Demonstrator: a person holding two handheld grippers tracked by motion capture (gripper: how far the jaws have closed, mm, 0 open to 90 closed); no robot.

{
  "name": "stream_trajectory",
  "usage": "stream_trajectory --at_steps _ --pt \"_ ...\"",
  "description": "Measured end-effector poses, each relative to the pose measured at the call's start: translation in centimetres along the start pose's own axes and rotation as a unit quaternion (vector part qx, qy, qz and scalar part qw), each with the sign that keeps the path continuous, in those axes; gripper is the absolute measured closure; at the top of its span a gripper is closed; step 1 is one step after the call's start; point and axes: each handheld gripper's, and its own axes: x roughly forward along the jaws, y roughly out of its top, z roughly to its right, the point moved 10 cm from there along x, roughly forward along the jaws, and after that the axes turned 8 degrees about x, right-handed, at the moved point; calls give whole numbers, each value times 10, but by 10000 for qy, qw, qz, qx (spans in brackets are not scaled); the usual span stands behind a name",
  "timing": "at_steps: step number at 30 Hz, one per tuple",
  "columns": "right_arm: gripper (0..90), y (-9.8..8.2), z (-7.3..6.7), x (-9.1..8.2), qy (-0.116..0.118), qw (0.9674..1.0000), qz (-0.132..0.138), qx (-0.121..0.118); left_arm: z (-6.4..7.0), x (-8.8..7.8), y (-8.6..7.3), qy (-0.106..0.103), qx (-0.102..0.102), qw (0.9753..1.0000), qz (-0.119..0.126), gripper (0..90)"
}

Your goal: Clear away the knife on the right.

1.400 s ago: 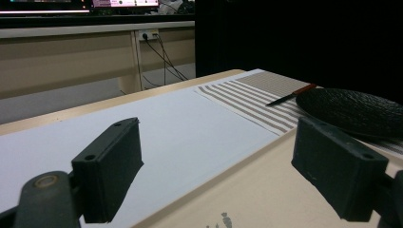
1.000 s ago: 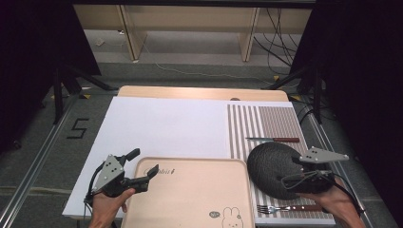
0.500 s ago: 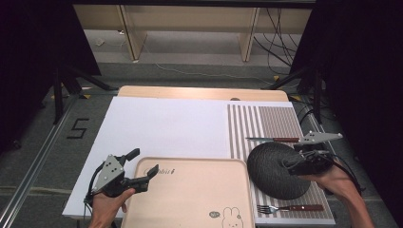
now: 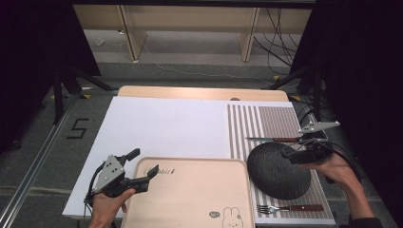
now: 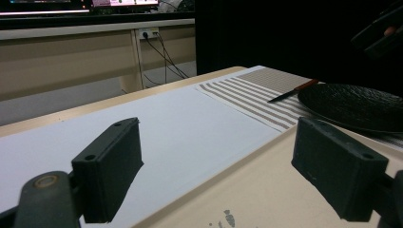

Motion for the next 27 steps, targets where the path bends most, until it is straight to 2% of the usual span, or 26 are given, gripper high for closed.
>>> stream_trajectory --at_steps 1,2,4,5,8,9,13,15,18,20,21,22,23,24,27 --pt "214 1 3 1 -36 10000 -32 -29 0 0 0 4 -34 10000 0 160" --pt "215 1 4 1 -33 9999 -85 88 0 0 0 1 -14 10000 -4 160" --pt "219 3 9 4 -65 9999 -91 20 0 0 0 -2 13 10000 3 160" --pt "220 4 10 5 -70 9998 -123 112 0 0 0 1 3 10000 -1 160" --pt "226 9 18 11 -157 9998 -84 78 0 1 0 -21 -16 10000 42 160" --pt "226 10 19 13 -201 9996 -61 203 0 1 0 -26 -22 10000 52 160" --pt "228 13 26 18 -247 9988 -308 274 0 1 0 -23 -27 10000 52 160" --pt "228 15 27 21 -279 9987 -249 348 0 1 1 -25 -26 10000 58 160" --pt "231 15 35 25 -312 9979 -456 344 0 0 0 -4 -4 10000 0 161" --pt "231 17 37 28 -358 9980 -407 315 0 0 0 -5 -3 10000 -7 160" --pt "232 16 40 29 -349 9979 -481 254 0 0 0 -3 -4 10000 -8 160" --pt "232 15 41 30 -353 9973 -534 347 0 0 0 -3 -9 10000 -7 160" --pt "233 15 44 31 -360 9971 -576 342 0 1 0 -23 -28 10000 47 160" --pt "234 15 50 35 -396 9969 -608 303 0 0 -1 6 -17 10000 -27 160" --pt "234 15 54 38 -428 9962 -675 347 0 1 0 -18 -18 10000 43 160"
